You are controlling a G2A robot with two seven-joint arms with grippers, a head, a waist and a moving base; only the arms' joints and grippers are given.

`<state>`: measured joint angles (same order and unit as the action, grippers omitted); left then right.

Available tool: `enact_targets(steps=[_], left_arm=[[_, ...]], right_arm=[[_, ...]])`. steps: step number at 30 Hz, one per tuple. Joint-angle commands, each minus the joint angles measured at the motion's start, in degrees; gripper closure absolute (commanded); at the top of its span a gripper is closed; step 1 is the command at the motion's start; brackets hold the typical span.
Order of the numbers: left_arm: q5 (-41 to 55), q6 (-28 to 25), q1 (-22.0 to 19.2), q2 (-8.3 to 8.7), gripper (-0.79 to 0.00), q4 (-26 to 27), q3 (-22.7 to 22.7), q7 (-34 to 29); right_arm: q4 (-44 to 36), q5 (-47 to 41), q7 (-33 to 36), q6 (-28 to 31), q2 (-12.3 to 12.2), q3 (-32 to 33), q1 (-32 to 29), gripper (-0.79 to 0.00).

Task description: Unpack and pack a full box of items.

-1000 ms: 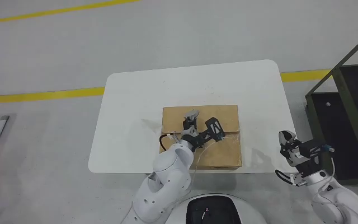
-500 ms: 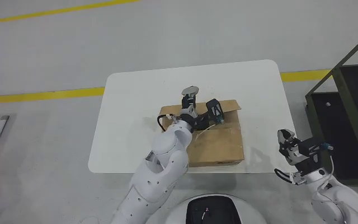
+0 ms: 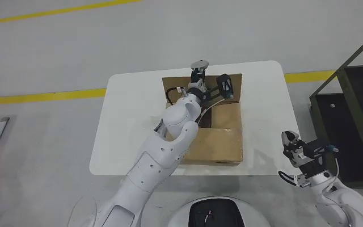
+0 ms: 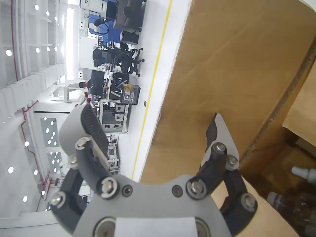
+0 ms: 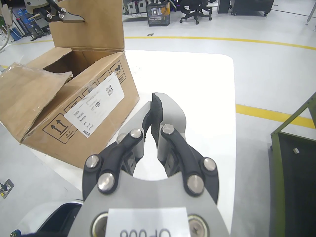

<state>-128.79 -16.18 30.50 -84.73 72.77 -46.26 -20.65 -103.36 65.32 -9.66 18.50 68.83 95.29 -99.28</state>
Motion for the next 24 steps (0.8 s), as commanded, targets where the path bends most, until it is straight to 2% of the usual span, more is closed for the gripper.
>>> enact_targets(steps=[1, 8, 14, 19, 24], left_arm=[[0.1, 0.86, -2.03, -0.82, -0.785, -3.92, 1.25, 1.08], [2.48, 3.03, -6.13, -4.01, -0.785, -13.87, 5.24, 2.81], [3.7, 4.13, -7.06, -5.68, -0.785, -17.38, 6.32, 3.06], [5.94, 6.17, -6.94, -5.93, -0.785, -14.35, 3.59, 2.13], [7.69, 4.51, -3.05, -4.52, -0.785, -4.69, -2.14, -1.28]], right_arm=[[0.09, -0.14, 0.03, -0.04, 0.0, 0.1, 0.02, 0.0], [0.27, -0.22, 0.04, -0.31, 0.02, 0.23, 0.47, 0.0], [0.6, -0.4, 0.17, -0.45, 0.05, 0.18, 0.83, 0.0], [0.57, -1.97, 0.24, -0.24, 0.07, 0.45, 1.87, 0.0], [0.61, -9.33, 0.54, 1.17, 0.19, 1.49, 3.94, 0.0]])
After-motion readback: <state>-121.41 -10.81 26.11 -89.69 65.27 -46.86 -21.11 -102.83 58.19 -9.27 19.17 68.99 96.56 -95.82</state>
